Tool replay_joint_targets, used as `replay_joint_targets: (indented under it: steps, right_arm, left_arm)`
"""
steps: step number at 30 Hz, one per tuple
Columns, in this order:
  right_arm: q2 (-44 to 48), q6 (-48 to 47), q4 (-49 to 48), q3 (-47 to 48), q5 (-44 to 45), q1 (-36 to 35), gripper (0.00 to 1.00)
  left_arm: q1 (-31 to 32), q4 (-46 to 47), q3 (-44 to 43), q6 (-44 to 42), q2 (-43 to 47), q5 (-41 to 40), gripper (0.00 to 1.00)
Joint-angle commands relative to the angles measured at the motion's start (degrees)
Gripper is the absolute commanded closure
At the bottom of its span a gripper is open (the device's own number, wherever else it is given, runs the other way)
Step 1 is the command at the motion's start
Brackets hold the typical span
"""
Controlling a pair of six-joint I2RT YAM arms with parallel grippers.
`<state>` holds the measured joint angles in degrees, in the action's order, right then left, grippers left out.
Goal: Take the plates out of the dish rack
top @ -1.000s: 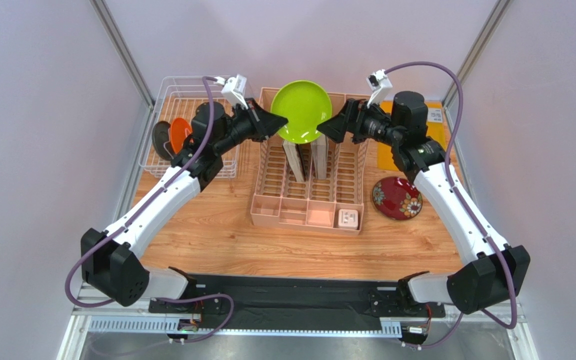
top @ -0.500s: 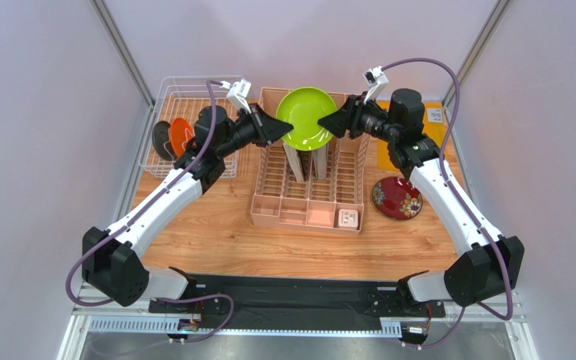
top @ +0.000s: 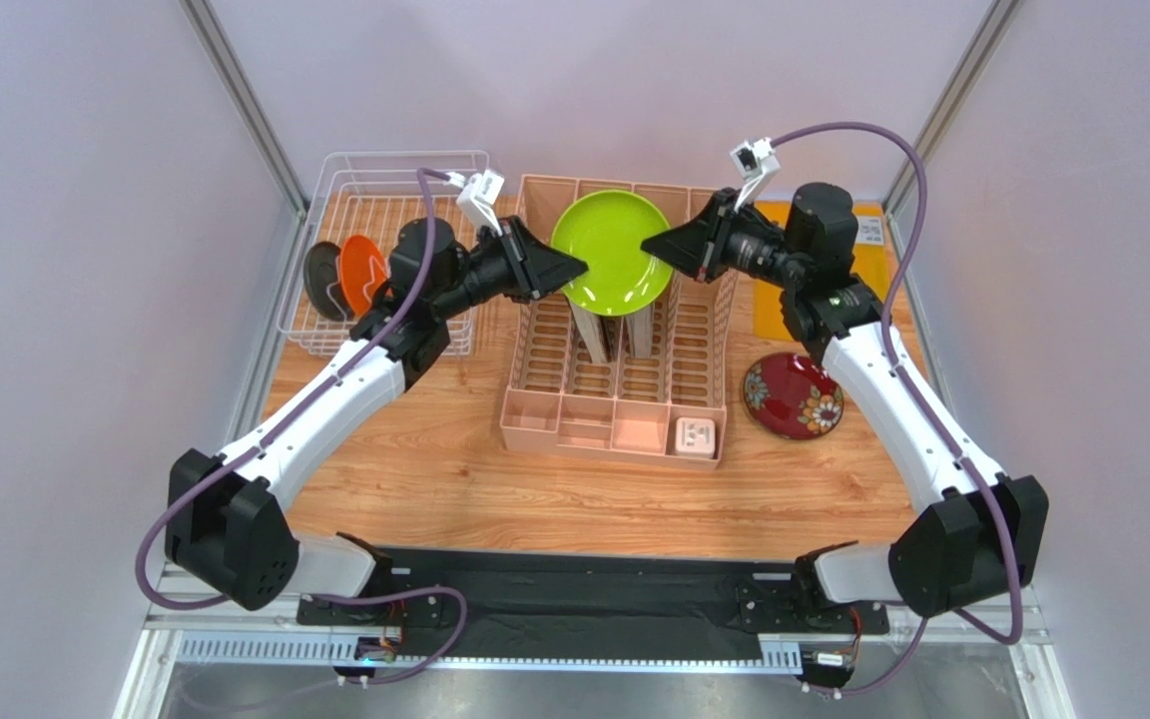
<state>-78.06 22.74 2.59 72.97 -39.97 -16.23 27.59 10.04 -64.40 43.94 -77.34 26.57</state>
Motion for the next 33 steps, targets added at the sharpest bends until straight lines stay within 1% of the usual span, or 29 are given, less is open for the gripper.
replay_joint_targets:
  steps: [1,2,3,4,5,6,7,8,10,11,12,13,14,16,17,18,20,22,23,25,26,28,29,33]
  right_arm:
    - [6.07,-1.90,3.64,-2.74,7.87,-1.44,1.00]
    - [7.38,-2.26,5.30,-3.09,9.80,-1.18,1.00]
    - [9.75,-2.44,8.71,-3.10,14.43,-0.83,1.00]
    - [10.99,-2.87,10.57,-3.01,16.13,-0.47,1.00]
    - [12.22,-3.57,12.42,-2.83,17.97,0.49,1.00]
    - [14.93,-3.84,16.01,-2.75,22.17,1.11,1.00]
    - [16.17,-4.28,17.78,-2.57,23.69,1.81,1.00]
    - [17.41,-4.98,19.63,-2.48,25.27,3.12,1.00]
    - [20.92,-5.51,24.81,-2.31,31.33,4.10,1.00]
    - [21.80,-5.69,26.83,-2.13,33.70,4.97,1.00]
    - [23.38,-5.52,31.20,-1.96,38.86,5.41,1.00]
    - [24.00,-4.99,33.42,-1.69,41.78,5.85,1.00]
    - [24.79,-4.73,35.27,-2.04,43.20,6.81,1.00]
    - [27.43,-3.06,39.41,-3.96,46.90,7.96,1.00]
    - [28.22,-2.45,40.64,-4.58,47.95,9.27,1.00]
    - [29.62,-0.87,43.18,-5.11,50.66,10.07,1.00]
    - [30.86,0.45,44.51,-7.66,52.09,13.13,1.00]
    - [31.39,2.38,45.49,-9.33,53.06,15.34,1.00]
    - [31.31,2.83,45.49,-10.73,53.06,18.22,1.00]
    - [30.69,4.14,45.05,-12.23,52.97,20.09,1.00]
    - [30.25,4.33,44.70,-13.54,52.36,22.10,1.00]
    - [29.02,5.03,42.86,-15.04,49.65,23.87,1.00]
    - [27.89,5.38,41.02,-16.62,46.07,25.88,1.00]
    - [24.46,6.44,35.04,-21.02,38.50,30.02,1.00]
  left_arm:
    - [1.23,2.00,-0.64,-4.28,0.17,0.51,0.61]
    - [1.23,0.69,-0.64,-5.17,0.43,-0.71,0.51]
    - [1.23,-0.19,-0.55,-6.40,1.39,-1.60,0.31]
    - [1.23,-1.07,-0.46,-9.20,1.93,-2.56,0.25]
    - [1.23,-3.25,-0.64,-10.88,2.63,-5.18,0.22]
    - [1.23,-4.41,-0.64,-12.55,4.11,-6.51,0.20]
    - [1.23,-5.55,-0.72,-14.22,4.91,-7.92,0.20]
    - [1.23,-7.91,-0.81,-17.46,5.79,-11.68,0.19]
    - [1.23,-9.60,-0.55,-20.55,8.43,-15.91,0.17]
    - [1.23,-11.43,-0.11,-23.52,9.57,-20.54,0.15]
    - [1.23,-12.32,0.06,-25.29,11.40,-23.29,0.13]
    - [1.23,-13.11,0.33,-26.62,12.29,-26.10,0.11]
    - [1.23,-13.99,1.03,-27.93,13.26,-31.35,0.11]
    - [1.23,-14.09,2.26,-32.24,15.99,-36.04,0.06]
    - [1.23,-14.52,3.31,-33.56,16.69,-41.19,0.04]
    - [1.15,-14.79,3.75,-35.57,17.74,-43.77,0.01]
    - [0.71,-15.40,5.33,-37.61,18.45,-48.16,0.00]
    - [-1.13,-15.93,6.39,-37.18,19.07,-48.54,0.00]
    - [-1.84,-16.11,7.26,-36.65,19.16,-47.67,0.00]
    - [-3.86,-15.76,8.23,-34.64,19.33,-46.70,0.00]
    - [-4.82,-15.58,8.85,-34.11,19.25,-45.56,0.00]
    - [-5.27,-15.67,9.03,-33.40,18.63,-44.59,0.00]
    - [-5.44,-15.58,9.03,-33.22,18.02,-44.50,0.00]
    - [-7.55,-16.54,8.77,-30.86,16.35,-43.01,0.00]
